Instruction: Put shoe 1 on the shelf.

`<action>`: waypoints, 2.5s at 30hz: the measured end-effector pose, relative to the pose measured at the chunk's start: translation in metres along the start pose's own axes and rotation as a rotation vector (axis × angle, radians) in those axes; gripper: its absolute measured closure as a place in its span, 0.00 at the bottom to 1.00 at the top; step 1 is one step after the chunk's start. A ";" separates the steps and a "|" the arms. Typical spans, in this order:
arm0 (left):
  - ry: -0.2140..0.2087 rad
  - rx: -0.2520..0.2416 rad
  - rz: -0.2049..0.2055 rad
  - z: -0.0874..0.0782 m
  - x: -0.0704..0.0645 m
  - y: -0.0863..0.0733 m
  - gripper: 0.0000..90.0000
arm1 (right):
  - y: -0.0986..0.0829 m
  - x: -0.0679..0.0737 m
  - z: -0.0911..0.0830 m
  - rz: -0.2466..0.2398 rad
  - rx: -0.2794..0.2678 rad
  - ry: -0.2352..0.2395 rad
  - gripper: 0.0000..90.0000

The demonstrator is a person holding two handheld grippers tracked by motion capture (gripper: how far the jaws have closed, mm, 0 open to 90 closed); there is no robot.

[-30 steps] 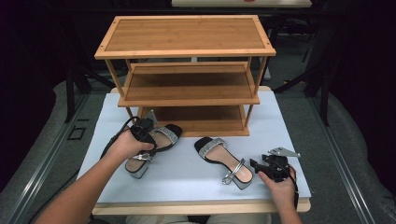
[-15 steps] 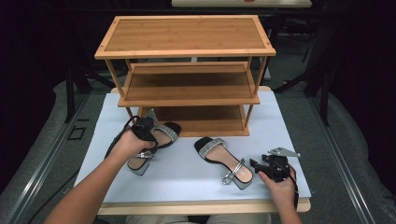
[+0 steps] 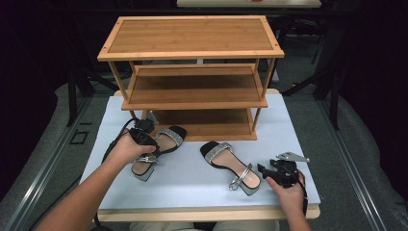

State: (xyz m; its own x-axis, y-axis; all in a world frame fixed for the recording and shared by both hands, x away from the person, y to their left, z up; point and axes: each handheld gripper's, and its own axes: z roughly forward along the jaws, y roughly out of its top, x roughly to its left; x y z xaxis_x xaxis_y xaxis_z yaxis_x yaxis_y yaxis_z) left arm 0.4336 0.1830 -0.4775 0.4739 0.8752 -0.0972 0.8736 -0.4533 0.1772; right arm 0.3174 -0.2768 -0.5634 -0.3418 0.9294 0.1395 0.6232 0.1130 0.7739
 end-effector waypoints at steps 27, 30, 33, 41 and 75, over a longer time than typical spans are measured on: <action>-0.076 -0.296 0.119 -0.056 0.018 -0.114 0.40 | 0.000 0.001 0.000 0.002 -0.004 -0.009 0.44; -0.083 -0.298 0.126 -0.045 0.018 -0.122 0.41 | 0.000 0.001 0.000 0.002 -0.003 -0.008 0.44; -0.076 -0.302 0.158 -0.032 0.017 -0.126 0.41 | 0.000 0.001 0.000 0.002 -0.009 -0.017 0.44; -0.043 -0.310 0.230 -0.002 0.009 -0.127 0.41 | 0.000 0.001 0.000 0.006 -0.002 -0.007 0.44; -0.048 -0.441 0.278 0.039 -0.005 -0.121 0.37 | 0.000 0.000 0.001 0.000 0.002 -0.001 0.44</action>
State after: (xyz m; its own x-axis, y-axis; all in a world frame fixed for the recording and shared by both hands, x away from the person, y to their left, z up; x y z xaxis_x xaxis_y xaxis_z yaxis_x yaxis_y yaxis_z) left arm 0.3305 0.2269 -0.5370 0.6952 0.7181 -0.0310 0.5890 -0.5445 0.5971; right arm 0.3179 -0.2761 -0.5640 -0.3412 0.9297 0.1389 0.6249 0.1140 0.7724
